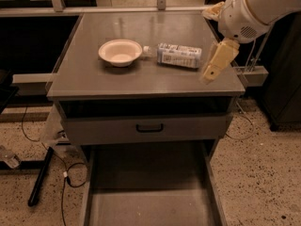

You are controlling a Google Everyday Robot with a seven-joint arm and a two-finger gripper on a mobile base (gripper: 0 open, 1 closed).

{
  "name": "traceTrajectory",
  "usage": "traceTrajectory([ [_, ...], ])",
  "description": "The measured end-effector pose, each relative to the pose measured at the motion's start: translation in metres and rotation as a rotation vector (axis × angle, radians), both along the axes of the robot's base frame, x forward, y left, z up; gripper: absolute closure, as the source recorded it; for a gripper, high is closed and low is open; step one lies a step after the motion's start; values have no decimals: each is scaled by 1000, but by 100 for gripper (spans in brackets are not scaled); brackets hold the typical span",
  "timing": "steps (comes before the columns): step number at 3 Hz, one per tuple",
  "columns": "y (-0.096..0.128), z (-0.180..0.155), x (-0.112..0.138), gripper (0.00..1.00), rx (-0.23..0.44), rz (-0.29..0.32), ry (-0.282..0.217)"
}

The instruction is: Place blue plastic bottle into middle drawer

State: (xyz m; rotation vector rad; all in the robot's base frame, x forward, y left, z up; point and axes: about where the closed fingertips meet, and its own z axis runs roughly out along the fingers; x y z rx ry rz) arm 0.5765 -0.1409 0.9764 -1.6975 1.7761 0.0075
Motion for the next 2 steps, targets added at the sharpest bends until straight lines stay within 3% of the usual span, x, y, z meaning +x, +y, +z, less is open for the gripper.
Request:
traceTrajectory([
  [1, 2, 0, 1, 0, -8, -15, -10],
  [2, -5, -16, 26, 0, -11, -55, -3],
])
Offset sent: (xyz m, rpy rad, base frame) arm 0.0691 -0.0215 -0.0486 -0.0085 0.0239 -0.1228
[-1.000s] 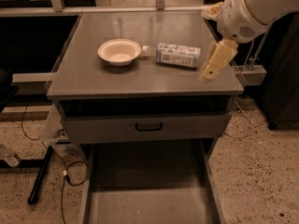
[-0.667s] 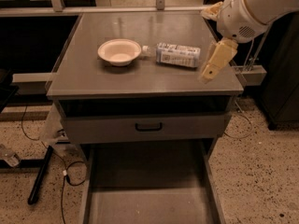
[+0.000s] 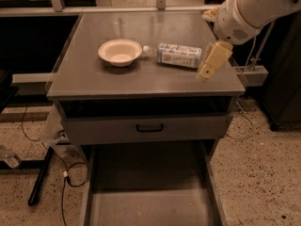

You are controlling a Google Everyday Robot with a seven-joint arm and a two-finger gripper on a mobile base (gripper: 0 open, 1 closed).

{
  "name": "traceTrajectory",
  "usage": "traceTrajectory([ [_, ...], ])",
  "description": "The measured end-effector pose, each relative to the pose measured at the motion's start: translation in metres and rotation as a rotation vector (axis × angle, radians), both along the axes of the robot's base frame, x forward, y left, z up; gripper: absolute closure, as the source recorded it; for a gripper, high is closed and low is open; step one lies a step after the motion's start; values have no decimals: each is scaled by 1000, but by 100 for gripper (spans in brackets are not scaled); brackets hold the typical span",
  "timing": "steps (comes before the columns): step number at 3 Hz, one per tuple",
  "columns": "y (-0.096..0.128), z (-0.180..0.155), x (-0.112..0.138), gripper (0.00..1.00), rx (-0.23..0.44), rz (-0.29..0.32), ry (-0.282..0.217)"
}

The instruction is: Place blue plastic bottle into middle drawer

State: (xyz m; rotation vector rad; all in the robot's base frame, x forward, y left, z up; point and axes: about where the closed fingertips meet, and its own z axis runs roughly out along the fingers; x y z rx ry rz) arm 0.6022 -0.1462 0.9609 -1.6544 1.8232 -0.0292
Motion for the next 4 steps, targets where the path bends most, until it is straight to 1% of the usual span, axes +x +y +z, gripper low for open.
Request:
traceTrajectory([
  [1, -12, -27, 36, 0, 12, -50, 32],
  [2, -24, -54, 63, 0, 41, -91, 74],
  [3, -30, -75, 83, 0, 94, -107, 119],
  [4, -26, -91, 97, 0, 166, -94, 159],
])
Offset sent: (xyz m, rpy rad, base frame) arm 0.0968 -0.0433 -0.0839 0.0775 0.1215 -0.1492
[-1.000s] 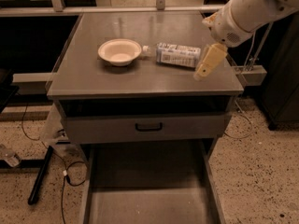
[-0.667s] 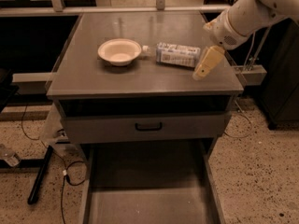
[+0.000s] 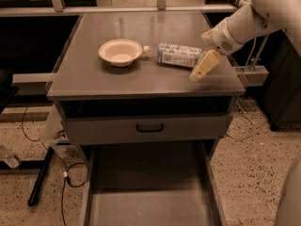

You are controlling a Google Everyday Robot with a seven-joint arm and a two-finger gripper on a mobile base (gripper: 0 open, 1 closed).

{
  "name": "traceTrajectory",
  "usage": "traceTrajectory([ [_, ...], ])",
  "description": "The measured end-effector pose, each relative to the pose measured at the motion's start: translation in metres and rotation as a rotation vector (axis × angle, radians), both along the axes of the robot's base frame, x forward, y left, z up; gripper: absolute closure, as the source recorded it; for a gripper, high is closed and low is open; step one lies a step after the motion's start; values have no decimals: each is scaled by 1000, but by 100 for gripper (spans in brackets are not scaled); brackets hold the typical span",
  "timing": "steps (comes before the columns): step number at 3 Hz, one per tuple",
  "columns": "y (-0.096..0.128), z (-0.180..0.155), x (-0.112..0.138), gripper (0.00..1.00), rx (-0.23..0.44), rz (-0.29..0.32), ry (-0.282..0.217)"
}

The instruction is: Place blue plastic bottle into middle drawer

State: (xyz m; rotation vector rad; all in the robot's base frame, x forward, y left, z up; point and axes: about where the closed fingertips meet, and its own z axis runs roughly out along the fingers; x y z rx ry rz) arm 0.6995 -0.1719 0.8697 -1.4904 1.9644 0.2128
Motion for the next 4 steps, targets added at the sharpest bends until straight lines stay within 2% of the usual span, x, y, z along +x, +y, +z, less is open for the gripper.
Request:
traceTrajectory([
  [2, 18, -14, 22, 0, 130, 38, 37],
  [3, 19, -14, 23, 19, 133, 38, 37],
  [4, 19, -14, 23, 41, 133, 38, 37],
])
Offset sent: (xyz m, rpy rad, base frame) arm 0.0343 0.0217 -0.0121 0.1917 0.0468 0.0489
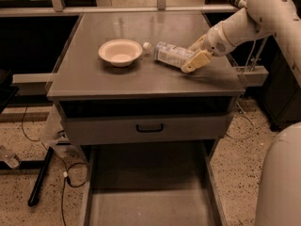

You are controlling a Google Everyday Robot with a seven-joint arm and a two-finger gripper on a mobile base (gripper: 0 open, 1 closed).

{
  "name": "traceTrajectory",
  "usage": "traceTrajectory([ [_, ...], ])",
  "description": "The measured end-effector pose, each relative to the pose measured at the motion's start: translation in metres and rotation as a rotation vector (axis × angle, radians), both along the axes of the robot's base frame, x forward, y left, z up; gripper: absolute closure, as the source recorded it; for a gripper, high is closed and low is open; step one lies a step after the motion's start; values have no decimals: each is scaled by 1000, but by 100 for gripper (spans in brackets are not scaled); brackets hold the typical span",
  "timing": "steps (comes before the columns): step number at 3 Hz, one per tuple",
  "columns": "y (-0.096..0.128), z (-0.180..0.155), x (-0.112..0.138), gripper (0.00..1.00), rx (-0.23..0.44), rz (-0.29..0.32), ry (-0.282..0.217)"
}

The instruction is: Place blue plastic bottle into middle drawer

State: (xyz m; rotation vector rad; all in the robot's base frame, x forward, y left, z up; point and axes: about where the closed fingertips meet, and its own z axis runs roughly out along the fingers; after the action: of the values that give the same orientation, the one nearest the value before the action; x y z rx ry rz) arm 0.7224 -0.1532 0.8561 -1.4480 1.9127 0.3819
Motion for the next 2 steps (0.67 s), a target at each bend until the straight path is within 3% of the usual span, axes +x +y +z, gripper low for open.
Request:
traceTrajectory([
  [2, 0, 0, 0, 88, 0, 0, 0],
])
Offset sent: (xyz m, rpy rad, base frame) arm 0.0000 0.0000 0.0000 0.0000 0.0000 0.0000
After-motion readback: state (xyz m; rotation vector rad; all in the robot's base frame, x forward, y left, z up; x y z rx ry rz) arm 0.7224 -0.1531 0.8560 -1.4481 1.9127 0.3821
